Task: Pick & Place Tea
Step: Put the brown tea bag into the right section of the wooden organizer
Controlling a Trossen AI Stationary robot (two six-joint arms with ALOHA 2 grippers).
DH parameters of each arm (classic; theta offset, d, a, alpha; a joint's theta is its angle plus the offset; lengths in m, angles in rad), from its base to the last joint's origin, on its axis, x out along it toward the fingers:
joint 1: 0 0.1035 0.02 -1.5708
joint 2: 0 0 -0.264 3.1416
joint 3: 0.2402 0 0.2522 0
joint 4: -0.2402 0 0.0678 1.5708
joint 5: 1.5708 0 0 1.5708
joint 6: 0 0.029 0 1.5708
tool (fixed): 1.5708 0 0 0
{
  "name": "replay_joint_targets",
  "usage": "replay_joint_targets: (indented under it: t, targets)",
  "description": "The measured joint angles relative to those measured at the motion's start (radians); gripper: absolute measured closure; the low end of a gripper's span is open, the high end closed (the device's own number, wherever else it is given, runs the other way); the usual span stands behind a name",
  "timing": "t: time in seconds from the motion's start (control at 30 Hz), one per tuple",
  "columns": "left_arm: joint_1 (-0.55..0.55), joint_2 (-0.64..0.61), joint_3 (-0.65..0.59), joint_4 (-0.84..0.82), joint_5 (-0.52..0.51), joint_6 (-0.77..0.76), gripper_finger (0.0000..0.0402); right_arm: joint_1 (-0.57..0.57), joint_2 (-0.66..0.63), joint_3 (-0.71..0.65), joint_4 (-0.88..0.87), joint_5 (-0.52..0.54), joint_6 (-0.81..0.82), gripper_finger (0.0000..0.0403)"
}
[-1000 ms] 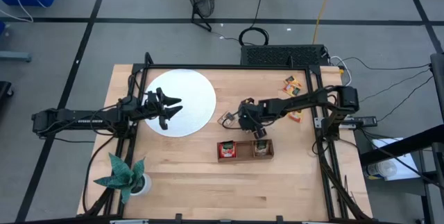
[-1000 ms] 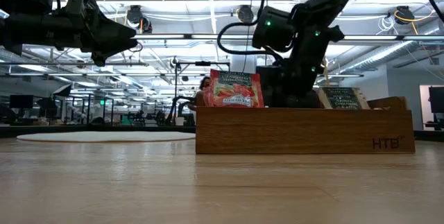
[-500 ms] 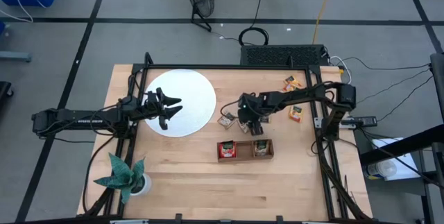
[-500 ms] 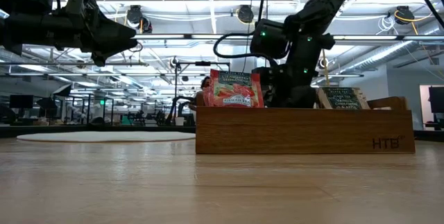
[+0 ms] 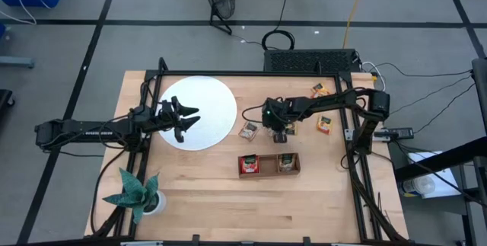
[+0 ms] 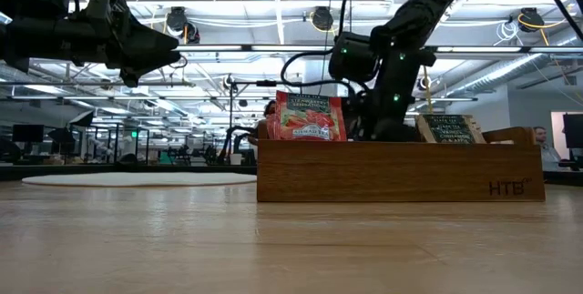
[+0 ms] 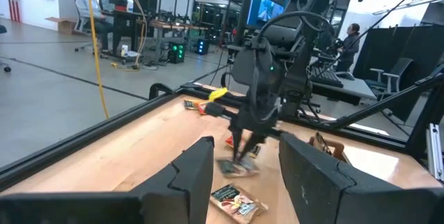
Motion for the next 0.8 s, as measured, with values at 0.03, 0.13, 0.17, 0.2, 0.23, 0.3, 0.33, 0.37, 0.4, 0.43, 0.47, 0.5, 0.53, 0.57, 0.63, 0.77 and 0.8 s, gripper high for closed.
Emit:
replay_joint_targets:
  t: [0.03,0.13,0.17,0.2,0.23,0.3,0.33,0.37,0.4,0.43,0.47,0.5,0.53,0.57,0.63,0.77,0.8]
  targets:
    - [0.000,0.000,0.000,0.000,0.000,0.000,0.0236,0.000,0.000,0.000,0.008,0.058,0.015,0.0394]
    - [0.000,0.000,0.000,0.000,0.000,0.000,0.0236,0.000,-0.005,-0.004,0.024,0.241,0.033,0.0401]
    - [0.000,0.000,0.000,0.000,0.000,0.000,0.0236,-0.001,-0.006,-0.005,0.025,0.264,0.017,0.0401]
    - [0.000,0.000,0.000,0.000,0.000,0.000,0.0236,-0.002,-0.014,-0.008,0.022,0.270,0.001,0.0399]
    - [0.000,0.000,0.000,0.000,0.000,0.000,0.0236,-0.003,-0.027,-0.009,0.023,0.258,-0.007,0.0396]
    - [0.000,0.000,0.000,0.000,0.000,0.000,0.0236,0.006,-0.052,-0.006,0.038,0.235,-0.007,0.0388]
    - [0.000,0.000,0.000,0.000,0.000,0.000,0.0236,0.008,-0.066,-0.005,0.039,0.210,-0.013,0.0383]
    - [0.000,0.000,0.000,0.000,0.000,0.000,0.0236,0.009,-0.077,-0.005,0.036,0.185,-0.023,0.0376]
    - [0.000,0.000,0.000,0.000,0.000,0.000,0.0236,0.012,-0.087,-0.005,0.033,0.162,-0.035,0.0367]
    - [0.000,0.000,0.000,0.000,0.000,0.000,0.0236,0.015,-0.100,-0.005,0.031,0.149,-0.052,0.0357]
    - [0.000,0.000,0.000,0.000,0.000,0.000,0.0236,0.015,-0.113,-0.006,0.025,0.146,-0.069,0.0345]
    - [0.000,0.000,0.000,0.000,0.000,0.000,0.0236,0.018,-0.127,-0.006,0.023,0.144,-0.087,0.0332]
    - [0.000,0.000,0.000,0.000,0.000,0.000,0.0236,0.019,-0.139,-0.004,0.016,0.146,-0.107,0.0319]
    - [0.000,0.000,0.000,0.000,0.000,0.000,0.0236,0.019,-0.150,-0.003,-0.001,0.147,-0.124,0.0305]
    - [0.000,0.000,0.000,0.000,0.000,0.000,0.0236,0.017,-0.158,-0.004,-0.046,0.144,-0.151,0.0279]
    - [0.000,0.000,0.000,0.000,0.000,0.000,0.0236,-0.018,-0.133,-0.004,-0.080,0.105,-0.161,0.0242]
    - [0.000,0.000,0.000,0.000,0.000,0.000,0.0236,-0.030,-0.121,-0.003,-0.075,0.077,-0.152,0.0235]
